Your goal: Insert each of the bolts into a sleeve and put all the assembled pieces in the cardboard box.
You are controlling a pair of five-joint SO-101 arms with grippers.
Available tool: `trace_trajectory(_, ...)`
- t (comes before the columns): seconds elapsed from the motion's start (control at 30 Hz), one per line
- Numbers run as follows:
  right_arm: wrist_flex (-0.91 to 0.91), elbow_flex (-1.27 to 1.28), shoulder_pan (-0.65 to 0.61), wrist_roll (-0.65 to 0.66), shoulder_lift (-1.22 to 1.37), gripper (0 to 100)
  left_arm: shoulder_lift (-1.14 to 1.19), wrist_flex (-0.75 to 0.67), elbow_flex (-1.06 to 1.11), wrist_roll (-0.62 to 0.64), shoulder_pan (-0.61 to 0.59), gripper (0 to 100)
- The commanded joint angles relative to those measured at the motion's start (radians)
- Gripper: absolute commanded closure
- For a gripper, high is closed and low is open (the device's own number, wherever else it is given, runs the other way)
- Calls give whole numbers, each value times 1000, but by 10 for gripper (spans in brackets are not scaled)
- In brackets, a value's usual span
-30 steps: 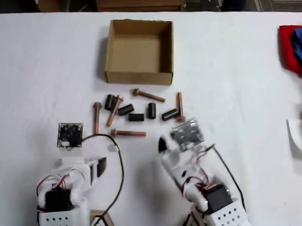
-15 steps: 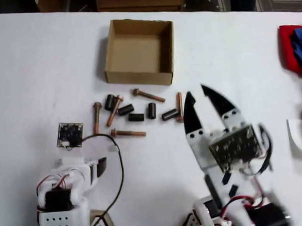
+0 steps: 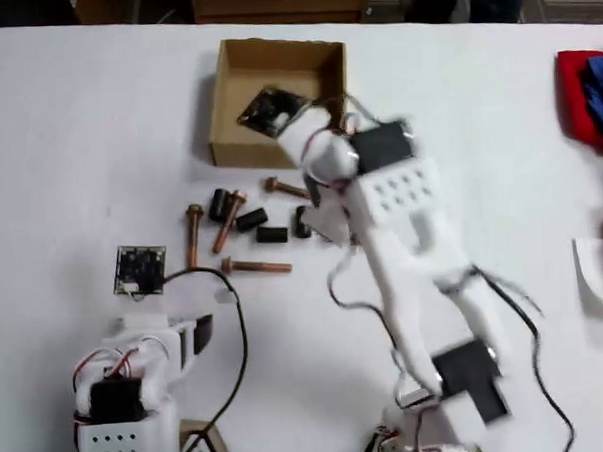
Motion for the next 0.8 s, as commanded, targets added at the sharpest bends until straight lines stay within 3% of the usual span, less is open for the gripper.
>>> trace_trajectory(0.0,21,23,-18,2,113,971,-20,3,18,8,-9,702)
trace_trajectory(0.13,21,49,-50,215,203,942,-20,3,18,8,-9,702)
trace_trajectory(0.33,18,43,-36,377,308,792,-20,3,18,8,-9,702)
trace_trajectory(0.63,16,-161,101,715,466,776,-20,3,18,8,-9,702)
trace_trajectory(0.77,18,-296,156,779,532,751,-20,3,18,8,-9,702)
